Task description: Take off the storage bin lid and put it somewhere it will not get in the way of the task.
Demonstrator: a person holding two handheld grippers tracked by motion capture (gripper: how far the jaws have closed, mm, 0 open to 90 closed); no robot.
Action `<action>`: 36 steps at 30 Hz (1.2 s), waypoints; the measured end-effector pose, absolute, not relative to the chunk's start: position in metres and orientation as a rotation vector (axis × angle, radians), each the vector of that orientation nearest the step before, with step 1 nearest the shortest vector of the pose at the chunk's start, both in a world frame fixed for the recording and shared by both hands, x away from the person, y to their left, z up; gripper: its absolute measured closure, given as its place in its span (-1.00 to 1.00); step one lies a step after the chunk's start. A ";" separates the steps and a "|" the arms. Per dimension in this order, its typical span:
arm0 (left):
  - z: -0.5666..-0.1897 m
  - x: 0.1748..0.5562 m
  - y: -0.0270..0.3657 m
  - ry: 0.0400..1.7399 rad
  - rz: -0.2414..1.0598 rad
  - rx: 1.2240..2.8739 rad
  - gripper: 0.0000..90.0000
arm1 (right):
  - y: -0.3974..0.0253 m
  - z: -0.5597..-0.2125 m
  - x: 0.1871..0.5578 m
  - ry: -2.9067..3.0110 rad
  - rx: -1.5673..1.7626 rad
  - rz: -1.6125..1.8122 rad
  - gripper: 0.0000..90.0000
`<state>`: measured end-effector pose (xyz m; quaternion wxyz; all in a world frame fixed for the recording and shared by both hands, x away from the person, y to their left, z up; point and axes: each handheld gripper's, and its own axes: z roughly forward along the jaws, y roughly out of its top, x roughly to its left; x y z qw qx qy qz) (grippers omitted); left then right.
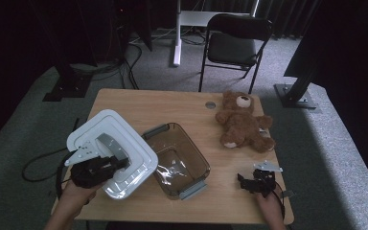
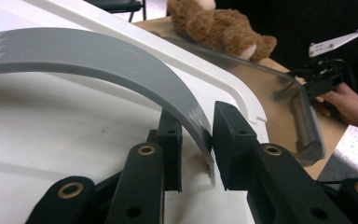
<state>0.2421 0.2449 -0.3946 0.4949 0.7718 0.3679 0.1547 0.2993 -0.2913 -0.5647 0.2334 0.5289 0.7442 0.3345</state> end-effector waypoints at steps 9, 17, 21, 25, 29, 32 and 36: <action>-0.413 0.238 0.263 0.928 0.379 1.896 0.65 | -0.291 -0.565 0.299 2.044 1.452 0.918 -0.76; -0.443 0.244 0.274 0.959 0.306 1.903 0.63 | -0.291 -0.565 0.299 2.044 1.451 0.918 -0.76; -0.462 0.252 0.275 0.955 0.262 1.905 0.62 | -0.291 -0.565 0.299 2.045 1.451 0.918 -0.76; -0.483 0.264 0.276 1.000 0.210 1.913 0.59 | -0.291 -0.565 0.299 2.044 1.451 0.918 -0.76; -0.502 0.273 0.274 0.973 0.171 1.940 0.58 | -0.291 -0.565 0.299 2.045 1.451 0.918 -0.76; -0.513 0.281 0.271 0.994 0.144 1.963 0.57 | -0.291 -0.565 0.299 2.044 1.451 0.918 -0.76; -0.526 0.291 0.267 1.024 0.113 1.978 0.58 | -0.291 -0.565 0.299 2.044 1.452 0.918 -0.76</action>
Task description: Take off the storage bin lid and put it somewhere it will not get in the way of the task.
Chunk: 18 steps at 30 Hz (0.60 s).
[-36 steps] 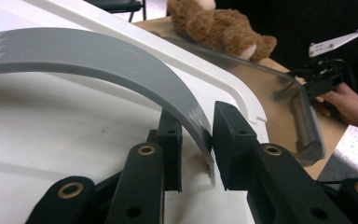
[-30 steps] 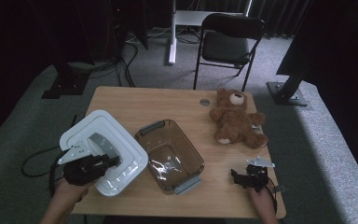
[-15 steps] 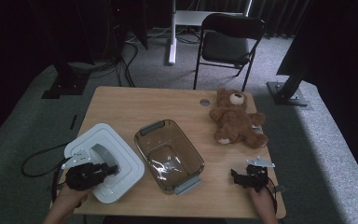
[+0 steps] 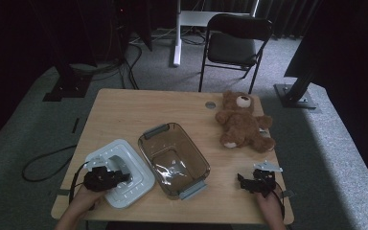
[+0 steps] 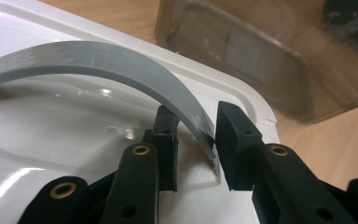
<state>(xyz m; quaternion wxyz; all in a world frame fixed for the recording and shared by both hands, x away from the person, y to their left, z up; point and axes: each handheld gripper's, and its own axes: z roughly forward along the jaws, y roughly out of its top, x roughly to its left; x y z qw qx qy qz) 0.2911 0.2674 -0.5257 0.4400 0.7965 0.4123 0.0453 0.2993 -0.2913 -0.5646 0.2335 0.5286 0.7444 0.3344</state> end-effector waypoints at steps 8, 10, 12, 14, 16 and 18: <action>-0.539 0.306 0.260 1.076 0.114 1.994 0.49 | -0.291 -0.565 0.299 2.044 1.452 0.919 -0.76; -0.540 0.308 0.259 1.079 0.108 1.983 0.48 | -0.291 -0.565 0.299 2.044 1.452 0.919 -0.76; -0.541 0.310 0.256 1.087 0.110 1.979 0.44 | -0.291 -0.565 0.299 2.045 1.452 0.919 -0.76; -0.541 0.312 0.254 1.091 0.119 1.985 0.39 | -0.291 -0.565 0.299 2.045 1.452 0.919 -0.76; -0.540 0.312 0.251 1.099 0.144 1.992 0.31 | -0.291 -0.565 0.299 2.045 1.452 0.919 -0.76; -0.540 0.311 0.250 1.108 0.171 1.999 0.14 | -0.291 -0.565 0.299 2.044 1.452 0.919 -0.76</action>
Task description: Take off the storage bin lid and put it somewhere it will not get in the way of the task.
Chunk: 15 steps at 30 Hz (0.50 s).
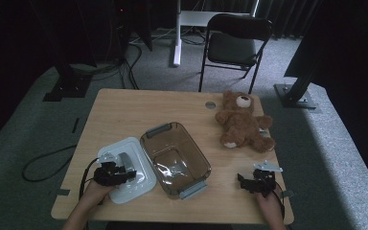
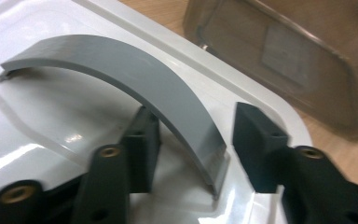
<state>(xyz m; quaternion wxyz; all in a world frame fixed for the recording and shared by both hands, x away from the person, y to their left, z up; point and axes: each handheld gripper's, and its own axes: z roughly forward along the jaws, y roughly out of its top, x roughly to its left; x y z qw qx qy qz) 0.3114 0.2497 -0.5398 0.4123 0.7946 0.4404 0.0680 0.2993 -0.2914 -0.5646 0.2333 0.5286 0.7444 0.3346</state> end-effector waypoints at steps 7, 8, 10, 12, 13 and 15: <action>-0.537 0.307 0.254 1.132 0.244 1.992 -0.07 | -0.291 -0.565 0.299 2.044 1.452 0.920 -0.76; -0.536 0.305 0.255 1.135 0.262 1.991 -0.12 | -0.291 -0.565 0.299 2.044 1.452 0.919 -0.76; -0.535 0.302 0.256 1.140 0.289 1.998 -0.21 | -0.291 -0.565 0.299 2.044 1.451 0.919 -0.76; -0.534 0.299 0.257 1.143 0.314 1.998 -0.41 | -0.291 -0.565 0.299 2.045 1.450 0.918 -0.76; -0.533 0.298 0.258 1.163 0.336 1.987 -0.49 | -0.291 -0.565 0.299 2.045 1.450 0.918 -0.76; -0.531 0.296 0.262 1.186 0.348 1.953 -0.60 | -0.291 -0.565 0.299 2.045 1.450 0.918 -0.76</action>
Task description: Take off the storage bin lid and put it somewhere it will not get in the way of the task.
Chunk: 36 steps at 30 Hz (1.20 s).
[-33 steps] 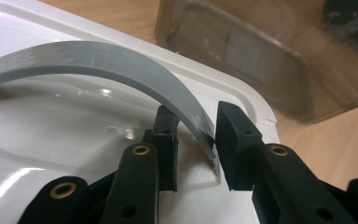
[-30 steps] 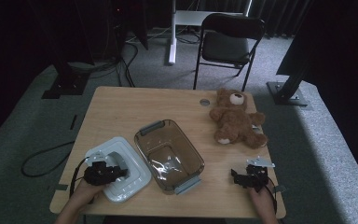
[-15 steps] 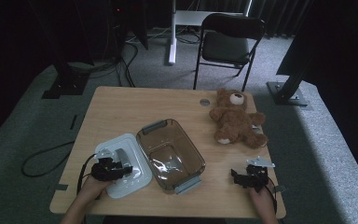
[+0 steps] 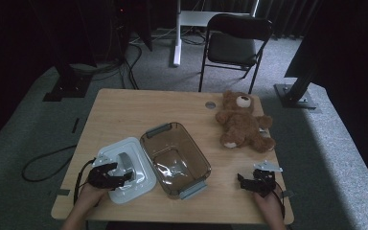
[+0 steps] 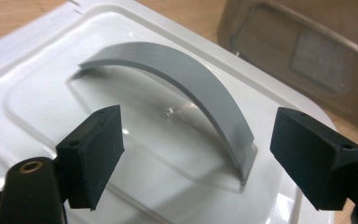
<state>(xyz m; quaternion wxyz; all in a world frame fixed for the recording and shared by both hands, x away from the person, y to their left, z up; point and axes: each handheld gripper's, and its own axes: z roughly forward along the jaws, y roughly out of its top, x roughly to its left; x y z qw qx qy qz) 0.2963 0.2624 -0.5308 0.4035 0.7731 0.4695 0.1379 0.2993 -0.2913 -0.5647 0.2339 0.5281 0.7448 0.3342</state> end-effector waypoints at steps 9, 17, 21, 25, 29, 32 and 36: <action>-0.530 0.289 0.276 1.277 0.396 1.932 -0.85 | -0.291 -0.565 0.299 2.055 1.441 0.921 -0.76; -0.532 0.277 0.290 1.343 0.475 1.925 -0.99 | -0.290 -0.565 0.297 2.056 1.439 0.921 -0.76; -0.533 0.269 0.312 1.437 0.545 1.853 -0.99 | -0.290 -0.565 0.297 2.056 1.439 0.919 -0.76; -0.538 0.265 0.328 1.496 0.576 1.817 -0.99 | -0.290 -0.565 0.297 2.056 1.439 0.919 -0.76; -0.541 0.263 0.337 1.543 0.595 1.804 -0.99 | -0.290 -0.565 0.298 2.056 1.440 0.919 -0.76; -0.546 0.262 0.345 1.592 0.622 1.803 -0.99 | -0.290 -0.565 0.298 2.058 1.438 0.920 -0.76; -0.553 0.261 0.347 1.630 0.659 1.823 -0.99 | -0.290 -0.564 0.299 2.071 1.433 0.916 -0.74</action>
